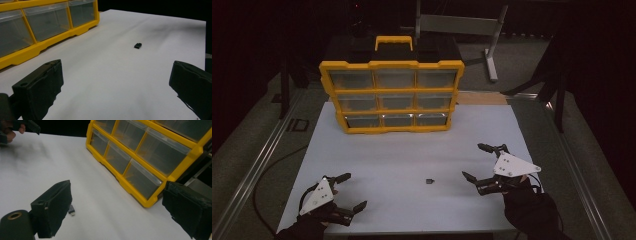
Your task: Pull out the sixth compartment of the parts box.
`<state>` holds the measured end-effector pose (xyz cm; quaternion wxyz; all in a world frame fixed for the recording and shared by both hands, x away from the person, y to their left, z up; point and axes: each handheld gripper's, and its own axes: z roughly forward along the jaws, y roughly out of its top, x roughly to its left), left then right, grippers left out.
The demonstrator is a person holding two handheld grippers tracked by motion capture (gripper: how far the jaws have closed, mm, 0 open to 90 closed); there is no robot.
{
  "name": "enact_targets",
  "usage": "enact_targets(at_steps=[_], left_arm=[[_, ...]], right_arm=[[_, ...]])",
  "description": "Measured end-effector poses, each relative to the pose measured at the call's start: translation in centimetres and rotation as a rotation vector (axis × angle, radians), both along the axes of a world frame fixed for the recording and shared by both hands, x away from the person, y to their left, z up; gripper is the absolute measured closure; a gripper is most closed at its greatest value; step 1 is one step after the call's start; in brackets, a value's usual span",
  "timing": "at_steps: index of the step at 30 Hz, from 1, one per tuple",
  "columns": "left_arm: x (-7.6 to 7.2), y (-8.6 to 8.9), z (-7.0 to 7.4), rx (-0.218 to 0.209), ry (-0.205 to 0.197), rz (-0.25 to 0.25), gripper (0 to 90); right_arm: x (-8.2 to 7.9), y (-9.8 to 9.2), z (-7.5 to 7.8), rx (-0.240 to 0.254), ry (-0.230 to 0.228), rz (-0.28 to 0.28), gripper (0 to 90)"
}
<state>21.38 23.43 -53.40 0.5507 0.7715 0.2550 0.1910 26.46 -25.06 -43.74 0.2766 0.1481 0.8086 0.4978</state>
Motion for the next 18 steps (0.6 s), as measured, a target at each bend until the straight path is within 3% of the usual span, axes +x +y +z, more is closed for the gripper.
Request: enact_targets(at_steps=[18], left_arm=[[0.0,0.0,0.0,-0.001,0.001,-0.007,0.0]], right_arm=[[1.2,2.1,1.9,-0.056,-0.117,0.032,9.1]])
